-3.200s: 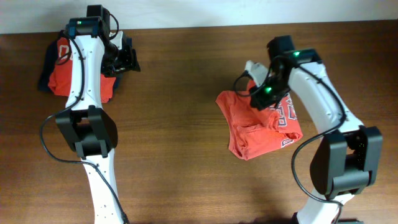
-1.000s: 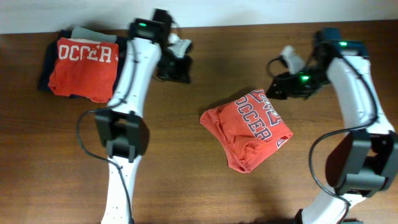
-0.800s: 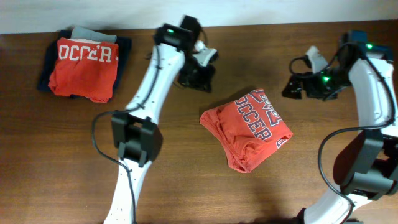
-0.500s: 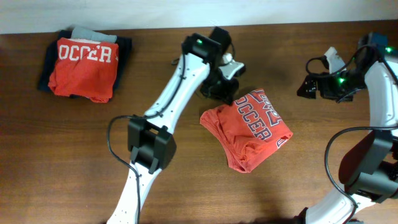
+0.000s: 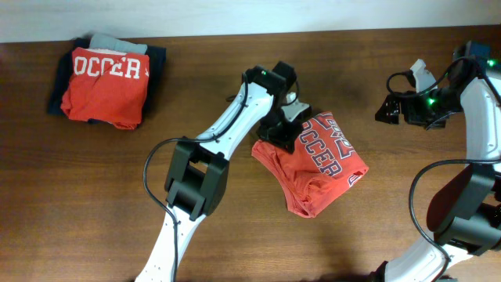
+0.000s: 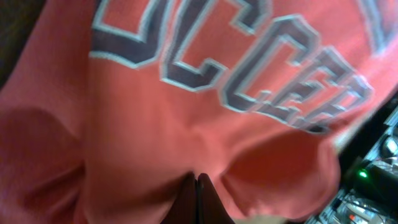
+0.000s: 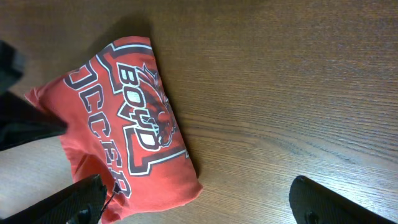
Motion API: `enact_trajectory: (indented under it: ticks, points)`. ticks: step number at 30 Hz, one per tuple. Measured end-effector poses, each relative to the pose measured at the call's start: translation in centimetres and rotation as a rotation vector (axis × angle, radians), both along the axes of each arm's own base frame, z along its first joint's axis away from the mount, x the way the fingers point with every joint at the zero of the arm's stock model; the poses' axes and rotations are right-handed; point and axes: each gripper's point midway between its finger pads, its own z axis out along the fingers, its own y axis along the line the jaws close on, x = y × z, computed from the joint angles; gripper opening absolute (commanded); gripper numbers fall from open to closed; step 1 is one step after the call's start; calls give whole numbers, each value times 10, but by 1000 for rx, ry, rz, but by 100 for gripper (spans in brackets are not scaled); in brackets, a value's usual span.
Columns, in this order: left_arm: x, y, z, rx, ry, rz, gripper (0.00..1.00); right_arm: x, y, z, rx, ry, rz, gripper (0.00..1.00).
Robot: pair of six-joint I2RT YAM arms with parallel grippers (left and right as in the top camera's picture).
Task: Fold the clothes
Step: 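Move the left gripper right to the folded orange shirt and grasp it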
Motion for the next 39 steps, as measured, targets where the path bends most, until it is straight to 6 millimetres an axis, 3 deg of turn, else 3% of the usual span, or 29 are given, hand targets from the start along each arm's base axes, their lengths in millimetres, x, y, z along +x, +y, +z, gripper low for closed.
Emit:
enact_trajectory:
  ticks: [6,11,14,20,26,33,39]
  points:
    - [9,9,-30,0,-15,25,0,0,0,0,0,0,0,99]
    - [8,12,-28,6,-2,29,0,0,0,0,0,0,0,99]
    - [5,15,-12,21,18,29,0,0,0,0,0,0,0,99]
    - [15,6,48,-29,-42,25,0,0,0,0,0,0,0,99]
    - [-23,-2,56,-107,67,-103,0,0,0,0,0,0,0,99]
    - [-70,-30,52,-252,155,-272,0,0,0,0,0,0,0,99]
    - [-79,-45,41,-323,143,-323,0,0,0,0,0,0,0,99]
